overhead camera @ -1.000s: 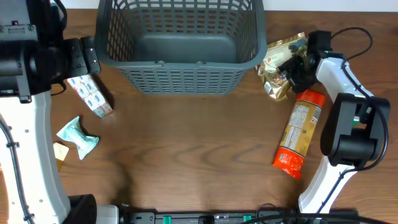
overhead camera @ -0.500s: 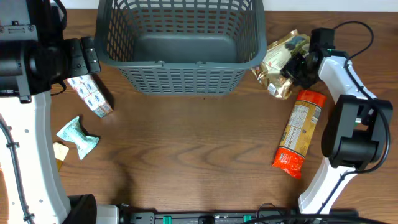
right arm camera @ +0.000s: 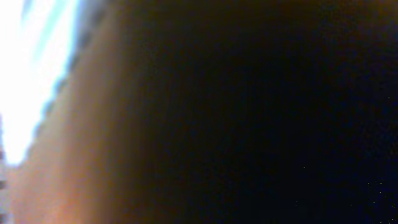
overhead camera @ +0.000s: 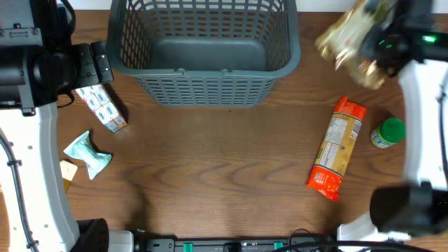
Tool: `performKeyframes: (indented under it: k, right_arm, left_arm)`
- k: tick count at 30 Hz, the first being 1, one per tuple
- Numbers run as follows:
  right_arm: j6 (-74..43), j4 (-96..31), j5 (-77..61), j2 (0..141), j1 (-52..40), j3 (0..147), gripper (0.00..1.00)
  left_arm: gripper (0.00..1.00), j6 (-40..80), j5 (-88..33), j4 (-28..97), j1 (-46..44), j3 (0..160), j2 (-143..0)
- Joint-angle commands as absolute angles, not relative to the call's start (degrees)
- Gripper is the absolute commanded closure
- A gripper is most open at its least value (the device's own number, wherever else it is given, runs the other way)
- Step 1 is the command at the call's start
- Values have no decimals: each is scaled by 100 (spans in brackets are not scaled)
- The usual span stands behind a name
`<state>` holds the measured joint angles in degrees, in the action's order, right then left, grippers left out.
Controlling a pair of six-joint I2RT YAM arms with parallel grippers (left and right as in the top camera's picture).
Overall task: Pack container
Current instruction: 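Grasp the gold coffee pouch with the right gripper and lift, then carry the pouch over the basket and drop it in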
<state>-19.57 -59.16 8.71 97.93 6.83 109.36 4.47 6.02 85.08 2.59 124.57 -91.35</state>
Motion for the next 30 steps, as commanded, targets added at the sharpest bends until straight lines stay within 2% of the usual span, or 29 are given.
performKeyframes:
  k: [1, 6, 10, 16, 20, 30]
  right_arm:
    - [-1293, -5892, 1066, 9220, 449, 11572, 99]
    - [259, -5417, 438, 9041, -283, 12068, 99]
    - [1608, -4512, 447, 9032, -1249, 12101, 99]
    - [2840, -3555, 443, 9500, -2362, 12099, 98]
    - [2978, -3336, 436, 10090, -2720, 12099, 98]
    - [1656, -3754, -528, 11620, -2812, 12099, 99]
  left_arm:
    - [1, 410, 652, 8532, 283, 12418, -9153]
    - [1, 410, 650, 8530, 283, 12418, -9153]
    - [1, 412, 650, 8532, 283, 12418, -9153]
    - [1, 412, 650, 8619, 283, 12418, -9153]
    - [1, 412, 650, 8632, 283, 12418, -9153]
    - [1, 412, 650, 8632, 283, 12418, -9153]
